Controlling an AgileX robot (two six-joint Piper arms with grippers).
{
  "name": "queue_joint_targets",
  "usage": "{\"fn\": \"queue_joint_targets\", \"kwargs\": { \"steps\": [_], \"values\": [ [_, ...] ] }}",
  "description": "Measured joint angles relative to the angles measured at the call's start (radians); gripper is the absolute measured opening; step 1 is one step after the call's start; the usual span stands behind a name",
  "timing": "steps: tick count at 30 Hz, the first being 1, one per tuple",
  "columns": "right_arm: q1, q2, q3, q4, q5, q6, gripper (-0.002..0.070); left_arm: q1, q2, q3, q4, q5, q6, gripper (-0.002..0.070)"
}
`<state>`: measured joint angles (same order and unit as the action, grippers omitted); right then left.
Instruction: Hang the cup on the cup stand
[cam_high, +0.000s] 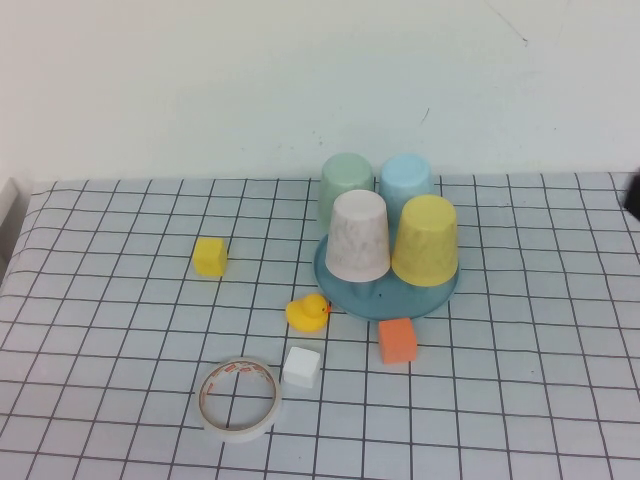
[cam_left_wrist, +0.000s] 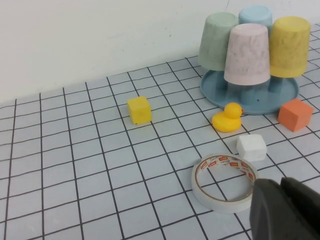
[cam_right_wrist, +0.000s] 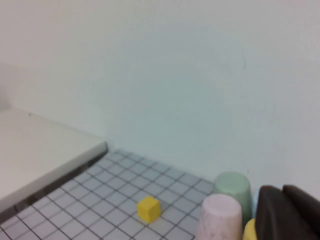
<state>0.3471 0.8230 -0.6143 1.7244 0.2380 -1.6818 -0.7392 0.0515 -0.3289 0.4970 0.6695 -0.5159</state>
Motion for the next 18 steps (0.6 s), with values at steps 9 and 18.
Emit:
{"fn": "queue_joint_targets", "kwargs": {
  "steps": [9,18],
  "values": [
    [0.000,-0.328,0.113,0.000,-0.058,0.017,-0.0001,0.000,0.000,0.000,0.000,0.000,-0.006,-0.0001],
    [0.000,-0.527,0.221,0.002,-0.160,0.026,-0.0001,0.000,0.000,0.000,0.000,0.000,-0.008,-0.0001]
  ]
}}
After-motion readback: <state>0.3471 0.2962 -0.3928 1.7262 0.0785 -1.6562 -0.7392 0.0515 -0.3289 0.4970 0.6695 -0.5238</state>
